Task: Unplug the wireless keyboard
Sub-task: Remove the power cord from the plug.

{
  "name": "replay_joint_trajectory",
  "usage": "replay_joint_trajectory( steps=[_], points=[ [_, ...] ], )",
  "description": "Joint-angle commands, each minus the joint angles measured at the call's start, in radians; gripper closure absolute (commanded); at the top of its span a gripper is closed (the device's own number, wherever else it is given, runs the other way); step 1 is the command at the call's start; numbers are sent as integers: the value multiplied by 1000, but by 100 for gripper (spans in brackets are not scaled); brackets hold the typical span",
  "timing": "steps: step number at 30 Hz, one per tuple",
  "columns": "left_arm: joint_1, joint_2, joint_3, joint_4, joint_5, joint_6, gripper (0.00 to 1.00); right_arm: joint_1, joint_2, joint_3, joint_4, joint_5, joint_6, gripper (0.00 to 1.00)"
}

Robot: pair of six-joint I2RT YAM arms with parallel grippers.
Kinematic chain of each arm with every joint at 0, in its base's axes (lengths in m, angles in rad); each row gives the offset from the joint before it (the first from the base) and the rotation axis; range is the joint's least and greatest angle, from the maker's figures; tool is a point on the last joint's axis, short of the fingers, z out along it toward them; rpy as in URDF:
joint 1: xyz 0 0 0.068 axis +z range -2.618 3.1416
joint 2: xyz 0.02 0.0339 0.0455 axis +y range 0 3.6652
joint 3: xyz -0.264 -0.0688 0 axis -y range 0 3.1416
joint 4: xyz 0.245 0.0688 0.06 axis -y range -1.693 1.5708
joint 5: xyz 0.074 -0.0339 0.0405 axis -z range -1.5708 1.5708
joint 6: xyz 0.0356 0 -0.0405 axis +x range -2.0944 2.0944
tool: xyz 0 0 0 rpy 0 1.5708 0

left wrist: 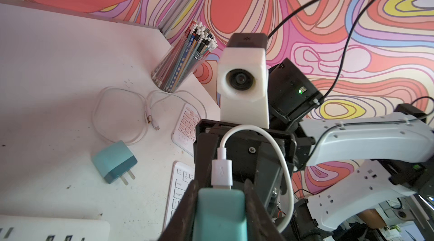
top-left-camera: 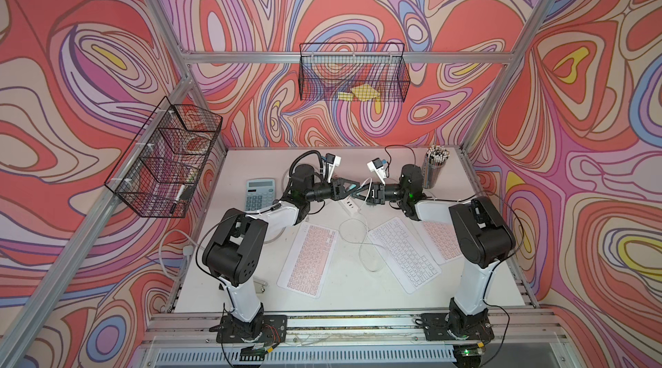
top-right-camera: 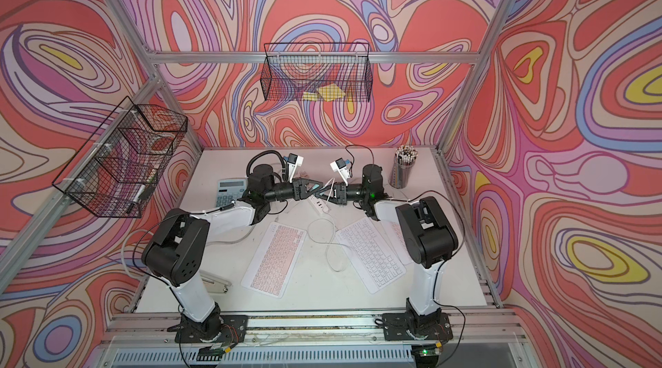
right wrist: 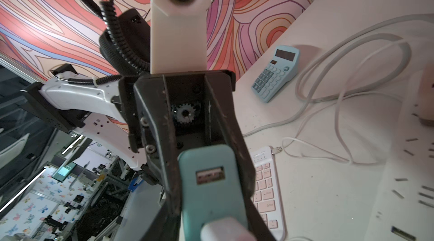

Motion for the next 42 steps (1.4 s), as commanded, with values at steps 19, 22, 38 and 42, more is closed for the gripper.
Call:
replay_joint_trajectory(
  steps=[19, 22, 38, 42],
  points=[
    [-26, -168, -10, -284, -284, 200, 100, -1, -151, -11, -517, 502, -370, 54],
    [-30, -185, -23, -297, -345, 236, 100, -1, -180, -3, -557, 621, -343, 54],
    [-107, -149, -5, -354, -516, 387, 100, 0, -293, -14, -478, 675, 20, 53],
    [-110, -158, -21, -329, -517, 392, 100, 2, -243, -23, -365, 575, 147, 52]
  ],
)
